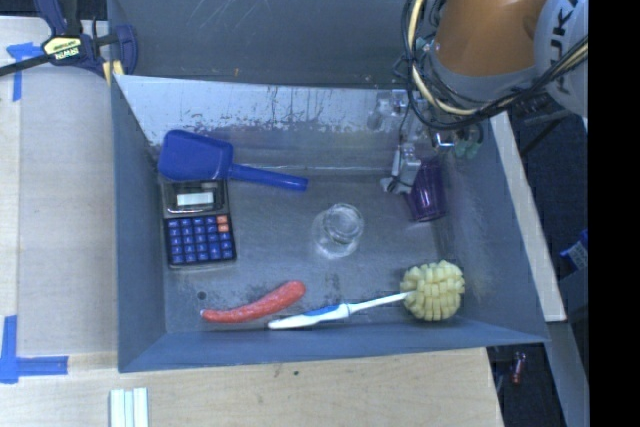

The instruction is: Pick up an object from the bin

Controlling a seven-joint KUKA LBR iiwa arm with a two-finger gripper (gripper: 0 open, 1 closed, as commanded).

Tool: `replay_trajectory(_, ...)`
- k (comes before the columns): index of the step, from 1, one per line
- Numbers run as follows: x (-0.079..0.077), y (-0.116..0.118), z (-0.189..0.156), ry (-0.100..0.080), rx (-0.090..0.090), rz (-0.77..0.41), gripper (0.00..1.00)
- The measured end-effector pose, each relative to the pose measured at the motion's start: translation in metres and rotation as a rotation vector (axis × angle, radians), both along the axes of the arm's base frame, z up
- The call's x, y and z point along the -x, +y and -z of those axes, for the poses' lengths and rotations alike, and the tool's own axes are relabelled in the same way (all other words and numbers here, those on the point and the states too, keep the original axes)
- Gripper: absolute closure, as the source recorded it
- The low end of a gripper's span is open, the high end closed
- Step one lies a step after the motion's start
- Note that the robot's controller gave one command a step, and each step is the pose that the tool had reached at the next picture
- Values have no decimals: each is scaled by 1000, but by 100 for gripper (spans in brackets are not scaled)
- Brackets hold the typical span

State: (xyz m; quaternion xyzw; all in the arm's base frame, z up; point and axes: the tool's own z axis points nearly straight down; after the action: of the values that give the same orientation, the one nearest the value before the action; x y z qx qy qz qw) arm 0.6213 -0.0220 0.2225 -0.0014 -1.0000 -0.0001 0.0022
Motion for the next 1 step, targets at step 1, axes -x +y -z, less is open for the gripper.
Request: replay_trajectory(1, -1, 0, -5, -9, 0, 0, 0)
